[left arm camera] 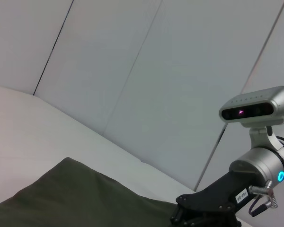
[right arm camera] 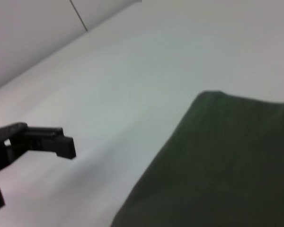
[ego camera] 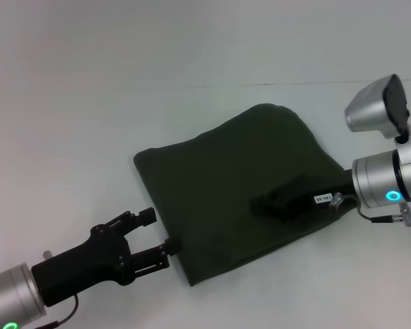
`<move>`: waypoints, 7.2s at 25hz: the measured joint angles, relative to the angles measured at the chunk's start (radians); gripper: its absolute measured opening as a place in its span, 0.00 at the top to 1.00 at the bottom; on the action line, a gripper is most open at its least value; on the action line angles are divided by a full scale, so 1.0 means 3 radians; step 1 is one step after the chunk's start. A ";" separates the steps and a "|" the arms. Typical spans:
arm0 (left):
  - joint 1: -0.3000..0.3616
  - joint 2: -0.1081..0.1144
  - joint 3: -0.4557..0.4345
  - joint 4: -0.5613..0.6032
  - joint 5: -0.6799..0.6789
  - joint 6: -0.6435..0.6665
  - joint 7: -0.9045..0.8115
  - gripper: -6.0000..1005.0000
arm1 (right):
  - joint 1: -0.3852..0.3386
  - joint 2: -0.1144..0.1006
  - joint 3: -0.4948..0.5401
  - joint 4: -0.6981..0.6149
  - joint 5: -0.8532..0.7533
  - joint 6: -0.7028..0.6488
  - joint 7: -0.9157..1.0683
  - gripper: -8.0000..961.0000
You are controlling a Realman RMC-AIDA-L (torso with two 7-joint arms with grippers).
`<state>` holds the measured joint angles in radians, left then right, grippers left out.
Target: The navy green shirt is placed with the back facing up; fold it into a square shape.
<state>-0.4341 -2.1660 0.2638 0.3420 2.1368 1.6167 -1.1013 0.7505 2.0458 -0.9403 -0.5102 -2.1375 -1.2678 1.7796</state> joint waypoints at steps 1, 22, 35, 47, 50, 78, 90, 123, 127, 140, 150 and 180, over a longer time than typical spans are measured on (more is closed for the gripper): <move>0.0000 0.0000 0.0000 0.0001 0.0000 0.0000 0.0000 0.10 | 0.0008 0.0002 -0.0003 -0.0007 -0.0047 0.0030 0.0051 0.99; 0.0003 0.0007 -0.0072 0.0011 0.0000 -0.0005 -0.0017 0.10 | -0.0286 -0.0086 0.0019 -0.0294 -0.0182 0.0285 0.0444 0.99; -0.0015 0.0010 -0.0071 0.0011 0.0000 -0.0007 -0.0021 0.10 | -0.0519 -0.0127 0.0382 -0.0581 -0.0159 -0.0105 0.0397 0.99; -0.0022 0.0010 -0.0071 0.0010 0.0000 -0.0010 -0.0021 0.10 | -0.0538 -0.0119 0.0456 -0.0560 -0.0374 -0.0272 0.0396 0.98; -0.0024 0.0010 -0.0070 0.0011 0.0000 -0.0010 -0.0021 0.10 | -0.0557 -0.0120 0.0457 -0.0560 -0.0404 -0.0153 0.0481 0.98; -0.0259 0.0070 -0.0073 0.0081 -0.0299 -0.0716 -0.1070 0.10 | -0.0577 -0.0148 0.1069 -0.0687 -0.0008 -0.0623 0.0061 0.93; -0.0603 0.0094 -0.0019 0.0098 -0.0264 -0.1707 -0.1961 0.10 | -0.0616 -0.0130 0.1148 -0.0713 0.0010 -0.0751 -0.0051 0.43; -0.1101 0.0009 0.0697 -0.0105 -0.0279 -0.2722 -0.2403 0.10 | -0.0630 -0.0126 0.1280 -0.0681 0.0064 -0.0729 -0.0210 0.02; -0.1109 0.0005 0.0698 -0.0107 -0.0273 -0.2723 -0.2398 0.12 | -0.0630 -0.0123 0.1280 -0.0684 0.0078 -0.0729 -0.0212 0.02; -0.1121 0.0010 0.0994 -0.0031 -0.0262 -0.2777 -0.2394 0.22 | -0.0625 -0.0121 0.1312 -0.0686 0.0112 -0.0729 -0.0243 0.02; -0.1162 0.0015 0.1002 -0.0030 -0.0262 -0.2777 -0.2400 0.64 | -0.0616 -0.0116 0.1320 -0.0683 0.0134 -0.0729 -0.0251 0.02; -0.1457 0.0101 0.0993 0.0093 -0.0288 -0.2961 -0.2433 0.95 | -0.0625 -0.0016 0.1340 -0.0682 0.0408 -0.0631 -0.0390 0.02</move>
<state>-0.8713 -2.1356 0.5616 0.3700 2.0503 0.7284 -1.8314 0.5630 2.0411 -0.5383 -0.7148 -2.0151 -1.4571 1.6627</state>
